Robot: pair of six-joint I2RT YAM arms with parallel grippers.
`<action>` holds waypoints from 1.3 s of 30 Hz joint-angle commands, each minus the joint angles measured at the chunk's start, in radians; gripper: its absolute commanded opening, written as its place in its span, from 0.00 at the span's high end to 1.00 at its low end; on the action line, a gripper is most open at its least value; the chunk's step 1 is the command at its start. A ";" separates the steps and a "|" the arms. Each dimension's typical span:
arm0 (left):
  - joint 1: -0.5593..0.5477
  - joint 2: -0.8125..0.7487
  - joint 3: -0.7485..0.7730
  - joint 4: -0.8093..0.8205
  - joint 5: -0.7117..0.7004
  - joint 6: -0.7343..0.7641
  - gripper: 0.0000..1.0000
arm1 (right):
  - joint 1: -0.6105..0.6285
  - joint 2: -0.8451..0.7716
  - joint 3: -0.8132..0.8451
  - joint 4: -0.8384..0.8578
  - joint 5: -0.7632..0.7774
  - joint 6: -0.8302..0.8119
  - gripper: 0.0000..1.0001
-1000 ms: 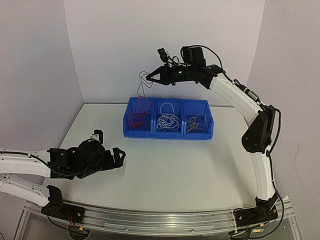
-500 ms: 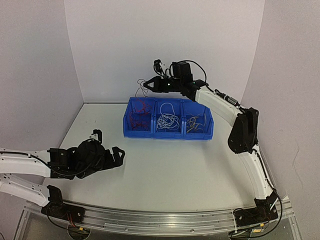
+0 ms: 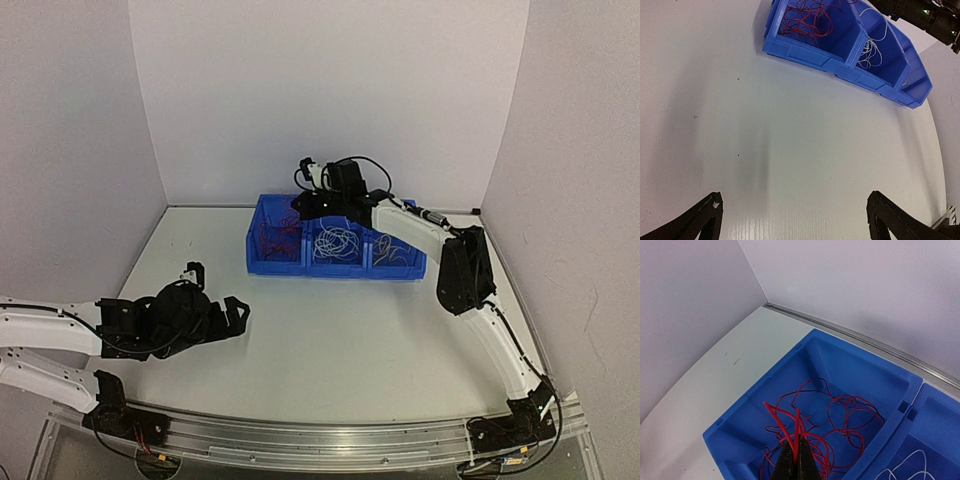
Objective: Untangle the cables
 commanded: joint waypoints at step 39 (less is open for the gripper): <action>0.000 0.116 0.157 -0.079 -0.027 -0.085 0.00 | 0.041 -0.878 -0.932 -0.058 0.149 -0.018 0.09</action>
